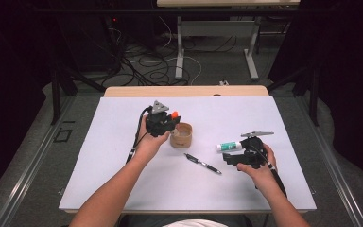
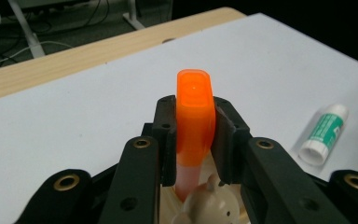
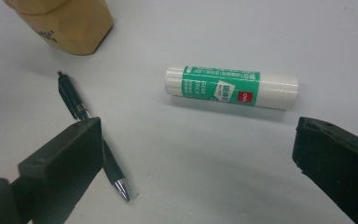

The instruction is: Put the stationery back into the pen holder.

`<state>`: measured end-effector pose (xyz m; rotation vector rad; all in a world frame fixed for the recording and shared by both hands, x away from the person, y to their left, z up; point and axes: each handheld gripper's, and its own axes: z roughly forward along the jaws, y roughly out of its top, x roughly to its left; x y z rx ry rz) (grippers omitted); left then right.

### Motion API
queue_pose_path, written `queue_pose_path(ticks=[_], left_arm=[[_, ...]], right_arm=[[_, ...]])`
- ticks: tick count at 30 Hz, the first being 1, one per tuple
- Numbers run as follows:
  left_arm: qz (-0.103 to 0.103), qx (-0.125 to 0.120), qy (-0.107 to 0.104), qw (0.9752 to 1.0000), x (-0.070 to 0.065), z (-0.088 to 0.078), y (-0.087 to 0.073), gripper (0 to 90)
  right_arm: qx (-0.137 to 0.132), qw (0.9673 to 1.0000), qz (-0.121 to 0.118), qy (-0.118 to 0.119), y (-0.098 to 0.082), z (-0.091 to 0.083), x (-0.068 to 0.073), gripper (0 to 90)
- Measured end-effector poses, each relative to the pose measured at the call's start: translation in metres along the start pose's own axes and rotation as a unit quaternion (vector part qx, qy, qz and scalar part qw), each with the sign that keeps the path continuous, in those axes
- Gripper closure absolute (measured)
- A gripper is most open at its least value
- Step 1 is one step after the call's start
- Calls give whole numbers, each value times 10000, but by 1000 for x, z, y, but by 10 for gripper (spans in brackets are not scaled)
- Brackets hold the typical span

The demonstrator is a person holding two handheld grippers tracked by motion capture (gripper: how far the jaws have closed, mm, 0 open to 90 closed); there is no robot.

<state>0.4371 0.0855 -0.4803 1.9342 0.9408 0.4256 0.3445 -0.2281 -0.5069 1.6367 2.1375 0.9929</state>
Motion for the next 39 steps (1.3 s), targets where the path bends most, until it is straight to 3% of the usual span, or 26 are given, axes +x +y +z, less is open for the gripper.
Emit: queue_pose_path(ticks=[1,10,17,23,28,31,36,39], left_arm=[[20,96,-2,10000,0,0,-1,739],[-207,147,57,9997,1,3,-5,734],[-350,133,56,9993,3,0,-4,635],[-328,83,28,9994,1,-4,-2,551],[-372,-68,32,9993,0,-11,0,490],[-394,-207,21,9990,0,-17,2,462],[-518,-300,-58,9982,3,-30,3,421],[-611,-327,-119,9975,5,-39,3,419]], right_arm=[[5,10000,-12,3,0,0,0,19],[6,10000,2,3,0,1,1,25],[-3,10000,-9,8,0,0,1,25],[-40,10000,17,-5,1,-2,-1,35],[-135,9998,28,-113,2,-6,-4,159],[-129,9998,-70,-116,3,-8,-6,174],[-161,9994,-301,-53,4,-10,-9,330],[-246,9993,-295,-21,5,-12,-10,417]])
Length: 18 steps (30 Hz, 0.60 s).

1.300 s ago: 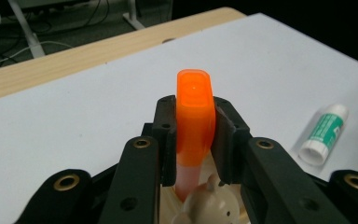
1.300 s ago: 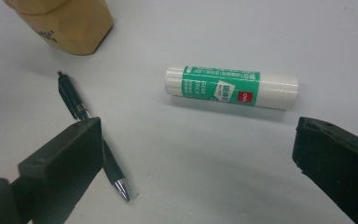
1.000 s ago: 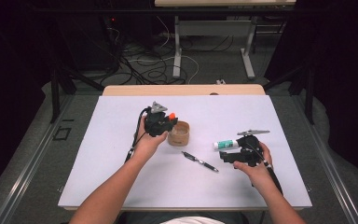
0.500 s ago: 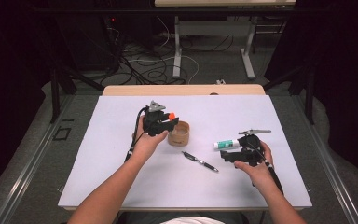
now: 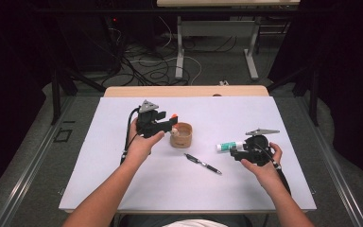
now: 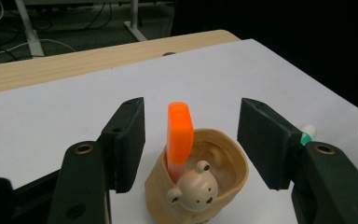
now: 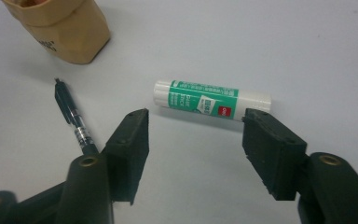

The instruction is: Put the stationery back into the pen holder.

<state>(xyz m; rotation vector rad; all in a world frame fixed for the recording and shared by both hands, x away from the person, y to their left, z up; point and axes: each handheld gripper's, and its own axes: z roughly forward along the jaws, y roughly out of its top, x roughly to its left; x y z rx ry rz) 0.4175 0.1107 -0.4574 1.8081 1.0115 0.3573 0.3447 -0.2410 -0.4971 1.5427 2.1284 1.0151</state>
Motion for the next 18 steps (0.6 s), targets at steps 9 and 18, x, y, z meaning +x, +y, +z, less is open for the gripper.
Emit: queue_pose_path(ticks=[9,18], left_arm=[[-34,-2,-122,9999,2,-23,-6,361],[80,-36,-133,9999,7,-42,-16,280]], right_arm=[[-72,9984,-372,419,8,3,1,426],[135,9916,-1281,101,20,7,-1,394]])
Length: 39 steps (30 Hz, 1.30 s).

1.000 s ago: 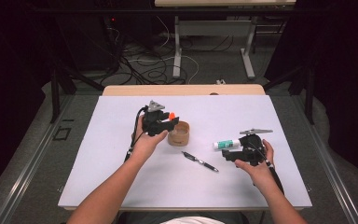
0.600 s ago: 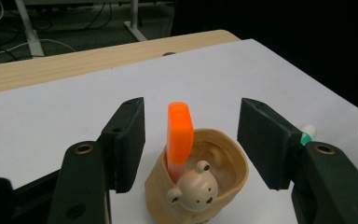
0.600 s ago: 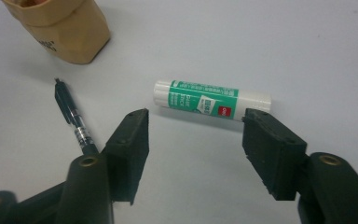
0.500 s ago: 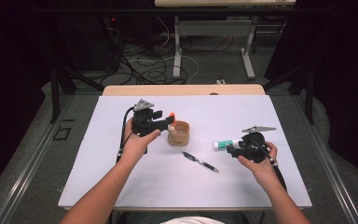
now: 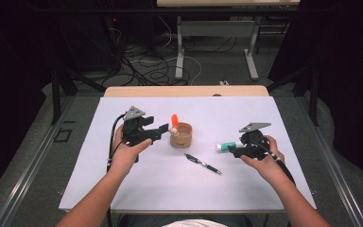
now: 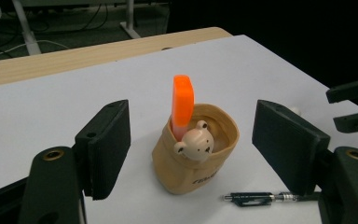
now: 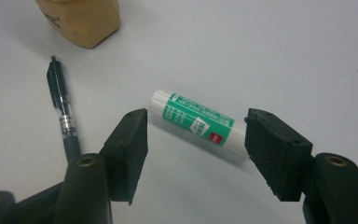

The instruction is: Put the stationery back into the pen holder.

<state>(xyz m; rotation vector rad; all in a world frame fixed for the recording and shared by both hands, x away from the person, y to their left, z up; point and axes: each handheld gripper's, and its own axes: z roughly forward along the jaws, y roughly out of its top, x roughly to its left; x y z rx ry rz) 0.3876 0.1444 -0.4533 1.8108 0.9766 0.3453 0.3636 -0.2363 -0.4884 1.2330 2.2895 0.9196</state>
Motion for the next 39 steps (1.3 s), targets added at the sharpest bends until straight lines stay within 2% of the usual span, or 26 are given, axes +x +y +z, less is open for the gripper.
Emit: queue_pose_path(ticks=[4,6,8,10,12,13,15,16,17,18,22,24,25,27,28,30,31,32,33,35,36,38,39], left_arm=[[85,24,96,9999,4,-5,-6,260],[74,25,140,9999,7,-7,-10,236],[28,46,86,9999,9,-9,-14,227],[-36,44,44,10000,10,-10,-19,216],[-106,67,31,9999,10,-10,-24,195],[-86,90,39,9999,11,-10,-26,184],[-107,138,40,9998,12,-11,-30,176],[-79,149,26,9999,13,-11,-31,176],[-116,183,10,9998,13,-11,-32,176],[-84,162,11,9998,14,-11,-33,176],[-93,169,7,9998,14,-12,-37,176],[-91,229,-7,9997,15,-13,-39,176],[-81,209,22,9997,15,-12,-40,176],[-64,271,28,9996,16,-13,-40,176],[-98,248,47,9996,15,-12,-41,176],[-93,250,31,9996,16,-12,-41,176],[-71,235,44,9997,17,-12,-41,176],[-66,219,62,9997,17,-12,-41,176],[-91,217,82,9997,17,-12,-42,176],[-98,264,81,9996,18,-11,-43,176],[-57,272,86,9996,19,-11,-43,176],[-111,288,91,9995,19,-10,-44,177],[-35,308,106,9995,19,-10,-44,177]], right_arm=[[242,9996,-155,8,6,0,-6,393],[284,9987,-408,-86,8,-1,-7,411],[373,9964,-757,125,11,0,-9,408],[533,9922,-1094,276,16,0,-10,398],[838,9904,-1046,328,21,0,-11,384],[909,9892,-1064,426,23,1,-11,378],[935,9879,-1172,402,26,2,-11,323],[995,9870,-1220,317,28,2,-11,293],[1002,9857,-1339,216,29,4,-12,248],[1017,9830,-1503,274,30,4,-13,200],[1149,9737,-1946,282,33,6,-11,195],[1196,9646,-2336,257,34,7,-10,230],[1239,9612,-2450,277,35,7,-10,258],[1282,9486,-2884,257,36,9,-10,274],[1300,9406,-3133,164,37,10,-10,293],[1356,9319,-3360,144,38,11,-9,335],[1365,9290,-3436,135,37,12,-9,337],[1417,9230,-3576,117,38,14,-10,365],[1471,9187,-3663,117,37,15,-10,405],[1542,9088,-3876,54,36,18,-9,416],[1614,9026,-3990,33,36,19,-8,426],[1697,8927,-4175,59,34,23,-8,437],[1739,8913,-4187,53,33,24,-7,438]])
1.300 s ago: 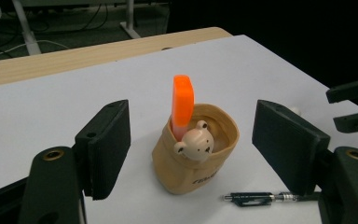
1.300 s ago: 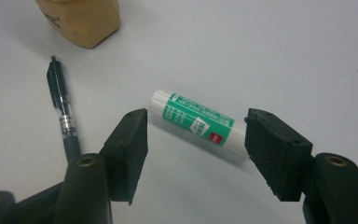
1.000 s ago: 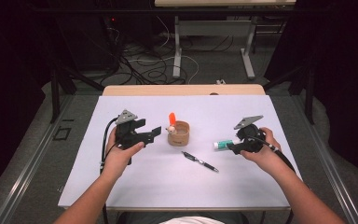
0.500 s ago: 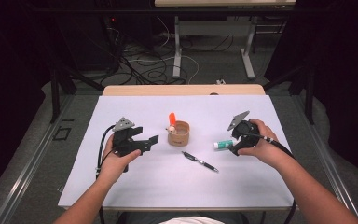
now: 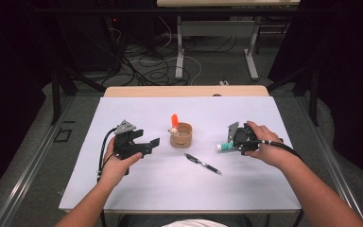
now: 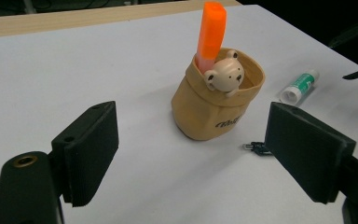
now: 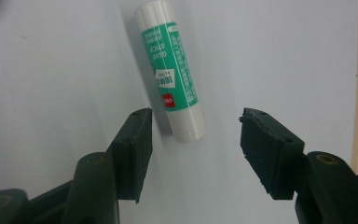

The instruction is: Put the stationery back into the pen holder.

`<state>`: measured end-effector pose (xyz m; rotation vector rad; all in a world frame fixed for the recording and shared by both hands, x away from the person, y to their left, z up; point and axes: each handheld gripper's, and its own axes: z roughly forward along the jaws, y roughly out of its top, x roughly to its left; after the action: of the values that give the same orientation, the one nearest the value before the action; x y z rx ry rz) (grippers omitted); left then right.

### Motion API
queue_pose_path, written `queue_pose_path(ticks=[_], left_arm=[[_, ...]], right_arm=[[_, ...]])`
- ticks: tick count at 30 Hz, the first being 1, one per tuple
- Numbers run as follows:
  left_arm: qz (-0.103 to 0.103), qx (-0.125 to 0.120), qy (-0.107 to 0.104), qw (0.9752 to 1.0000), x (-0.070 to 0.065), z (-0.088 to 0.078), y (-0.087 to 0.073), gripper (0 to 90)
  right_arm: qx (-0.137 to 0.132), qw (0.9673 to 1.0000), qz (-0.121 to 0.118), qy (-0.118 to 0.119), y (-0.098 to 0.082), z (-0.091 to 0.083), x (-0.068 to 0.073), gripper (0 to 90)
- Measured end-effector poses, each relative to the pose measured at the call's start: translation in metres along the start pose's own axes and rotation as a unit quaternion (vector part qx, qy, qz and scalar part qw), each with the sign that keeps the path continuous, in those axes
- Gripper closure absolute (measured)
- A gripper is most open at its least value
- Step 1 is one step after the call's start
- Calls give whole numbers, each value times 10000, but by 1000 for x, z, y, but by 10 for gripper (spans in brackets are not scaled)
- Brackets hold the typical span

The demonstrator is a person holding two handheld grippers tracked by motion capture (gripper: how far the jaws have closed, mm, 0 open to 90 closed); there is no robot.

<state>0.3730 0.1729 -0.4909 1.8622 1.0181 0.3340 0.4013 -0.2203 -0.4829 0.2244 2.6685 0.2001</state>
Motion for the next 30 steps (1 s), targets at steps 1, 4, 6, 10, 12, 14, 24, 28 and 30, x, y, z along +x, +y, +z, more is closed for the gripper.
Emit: queue_pose_path(ticks=[1,4,6,10,12,14,24,28,30], left_arm=[[-71,-23,-13,10000,-1,1,-1,177],[-88,-6,11,10000,-1,3,-2,177],[-4,27,13,10000,-1,3,-2,177],[22,53,8,10000,-1,5,-3,177],[-21,92,-20,10000,-2,5,-4,177],[-90,91,-33,9999,-3,6,-4,177],[-58,96,-22,9999,-3,8,-6,177],[-15,152,-18,9999,-2,8,-5,177],[-80,144,-33,9999,-2,9,-6,178]], right_arm=[[63,9999,-81,-24,0,2,1,435],[143,9998,-78,-110,-1,7,2,403],[73,9998,-167,-129,-3,9,0,381],[199,9995,-181,-176,-6,13,-3,343],[166,9996,-145,-200,-9,16,-4,315],[221,9994,-191,-176,-10,16,-6,321],[-334,9983,-388,-285,-13,32,-5,314],[157,9972,-733,-5,-9,29,-8,327],[39,9976,-693,-44,-10,32,-7,331]])
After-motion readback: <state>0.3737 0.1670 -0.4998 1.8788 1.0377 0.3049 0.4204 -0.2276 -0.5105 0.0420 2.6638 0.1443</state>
